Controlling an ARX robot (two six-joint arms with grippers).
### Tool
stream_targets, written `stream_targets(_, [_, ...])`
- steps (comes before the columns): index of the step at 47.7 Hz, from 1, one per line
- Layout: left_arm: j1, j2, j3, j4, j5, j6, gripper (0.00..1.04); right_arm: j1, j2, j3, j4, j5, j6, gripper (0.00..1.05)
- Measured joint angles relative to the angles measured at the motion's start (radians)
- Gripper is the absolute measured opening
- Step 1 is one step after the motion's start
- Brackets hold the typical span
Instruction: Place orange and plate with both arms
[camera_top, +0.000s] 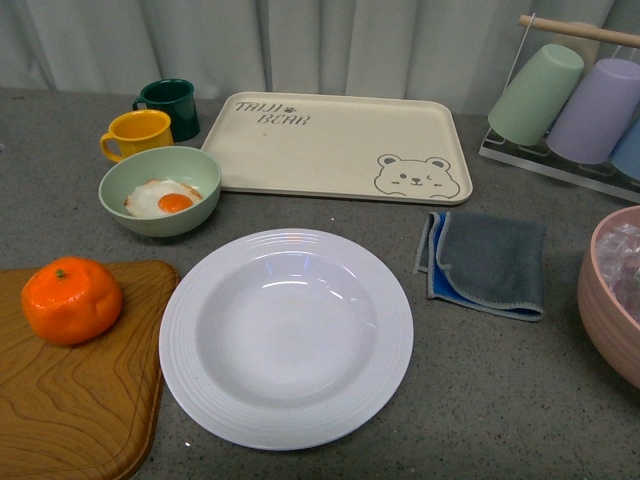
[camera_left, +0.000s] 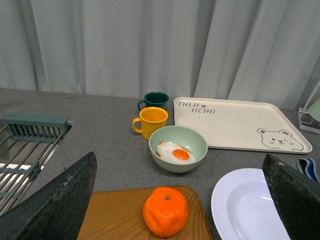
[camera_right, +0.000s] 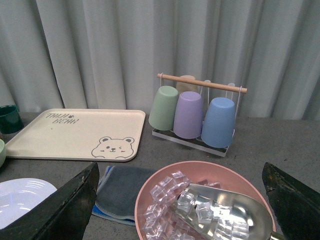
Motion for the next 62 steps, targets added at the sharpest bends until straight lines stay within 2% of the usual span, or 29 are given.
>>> stream_targets(28, [0.000, 0.001, 0.001, -0.001, -0.003, -0.002, 0.98, 0.000, 0.000, 0.000, 0.000, 0.000, 0.000, 0.95])
stream_targets(33, [-0.061, 0.137, 0.058, -0.167, -0.156, -0.085, 0.98, 0.000, 0.000, 0.000, 0.000, 0.000, 0.000, 0.95])
stream_targets(35, [-0.095, 0.203, 0.058, -0.162, -0.201, -0.098, 0.98, 0.000, -0.001, 0.000, 0.000, 0.000, 0.000, 0.95])
stream_targets(39, [-0.134, 0.352, 0.064, -0.058, -0.223, -0.124, 0.98, 0.000, -0.001, 0.000, 0.000, 0.000, 0.000, 0.95])
stream_targets(49, [-0.116, 0.771, 0.129, 0.221, -0.077, -0.174, 0.98, 0.000, -0.001, 0.000, 0.000, 0.000, 0.000, 0.95])
stream_targets(55, [-0.096, 1.092, 0.229, 0.306, -0.038, -0.183, 0.98, 0.000, -0.001, 0.000, 0.000, 0.000, 0.000, 0.95])
stream_targets(62, [-0.086, 1.330, 0.307, 0.406, -0.030, -0.153, 0.98, 0.000, -0.001, 0.000, 0.000, 0.000, 0.000, 0.95])
